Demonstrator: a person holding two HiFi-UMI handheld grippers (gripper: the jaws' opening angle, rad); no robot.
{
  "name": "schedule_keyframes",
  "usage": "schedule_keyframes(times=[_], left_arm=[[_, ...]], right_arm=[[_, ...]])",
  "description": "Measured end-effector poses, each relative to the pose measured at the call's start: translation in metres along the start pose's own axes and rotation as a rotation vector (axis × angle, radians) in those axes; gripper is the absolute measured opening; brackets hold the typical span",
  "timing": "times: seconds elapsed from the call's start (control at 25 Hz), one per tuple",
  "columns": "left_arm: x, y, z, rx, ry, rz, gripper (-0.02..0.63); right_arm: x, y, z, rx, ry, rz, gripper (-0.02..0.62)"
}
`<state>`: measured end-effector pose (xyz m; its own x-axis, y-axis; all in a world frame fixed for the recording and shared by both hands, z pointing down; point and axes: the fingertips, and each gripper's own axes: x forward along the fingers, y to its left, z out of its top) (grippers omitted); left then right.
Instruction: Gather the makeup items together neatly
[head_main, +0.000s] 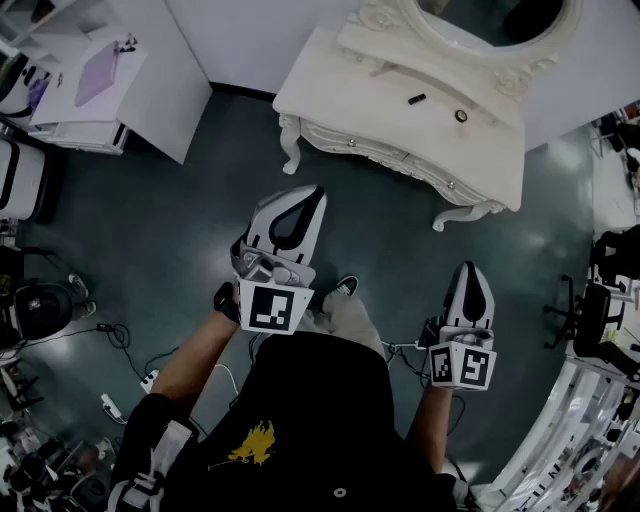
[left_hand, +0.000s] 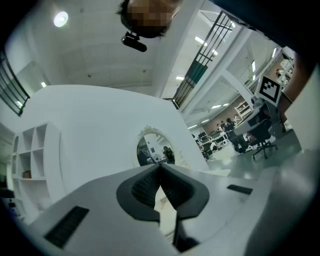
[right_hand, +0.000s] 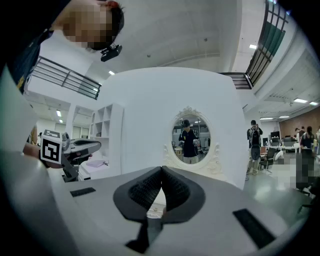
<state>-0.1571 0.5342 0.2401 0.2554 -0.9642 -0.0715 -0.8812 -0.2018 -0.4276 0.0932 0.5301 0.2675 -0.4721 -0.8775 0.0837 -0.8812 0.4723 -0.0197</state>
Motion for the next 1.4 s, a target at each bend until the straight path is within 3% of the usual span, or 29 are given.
schedule_keyframes(times=[0.16,0.32,0.36,0.48,0.52,0.72,0.88,1.04,1.16,1.28,1.32,1.4], left_arm=[[-0.043,-0.001,0.007,-0.012,0.03,0.032,0.014],[-0.057,-0.02,0.028,0.002,0.07,0.047,0.014],[-0.058,-0.025,0.037,-0.025,0.069,0.06,0.014],[-0.047,-0.043,0.067,-0.24,-0.014,0.158,0.014],[-0.039,-0.053,0.077,-0.26,-0.032,0.166,0.014],[-0.015,-0.119,0.131,-0.221,-0.092,0.058,0.015],[-0.009,-0.17,0.148,-0.236,-0.073,0.027,0.133],[-0.011,-0.199,0.155,-0.258,-0.059,0.017,0.187],[-0.009,-0.231,0.157,-0.299,-0.067,-0.018,0.286],[-0.004,-0.256,0.164,-0.288,-0.057,-0.064,0.347],[-0.002,-0.259,0.164,-0.288,-0.056,-0.072,0.366],[0.0,-0.259,0.153,-0.313,-0.037,-0.061,0.391]], right_arm=[[-0.032,0.016,0.016,-0.094,-0.052,-0.016,0.014],[-0.061,-0.006,0.031,-0.058,-0.115,-0.008,0.015],[-0.071,-0.015,0.035,-0.049,-0.128,-0.009,0.015],[-0.099,-0.049,0.036,-0.033,-0.138,-0.017,0.015],[-0.108,-0.061,0.032,-0.031,-0.13,-0.023,0.015],[-0.161,-0.115,0.022,-0.005,-0.151,-0.094,0.015],[-0.19,-0.161,0.015,0.025,-0.16,-0.139,0.032],[-0.208,-0.187,0.014,0.03,-0.159,-0.141,0.144],[-0.208,-0.197,0.005,0.062,-0.128,-0.11,0.252],[-0.199,-0.193,0.004,0.1,-0.104,-0.055,0.332],[-0.195,-0.19,0.006,0.104,-0.107,-0.04,0.396],[-0.188,-0.182,0.005,0.104,-0.106,-0.031,0.583]])
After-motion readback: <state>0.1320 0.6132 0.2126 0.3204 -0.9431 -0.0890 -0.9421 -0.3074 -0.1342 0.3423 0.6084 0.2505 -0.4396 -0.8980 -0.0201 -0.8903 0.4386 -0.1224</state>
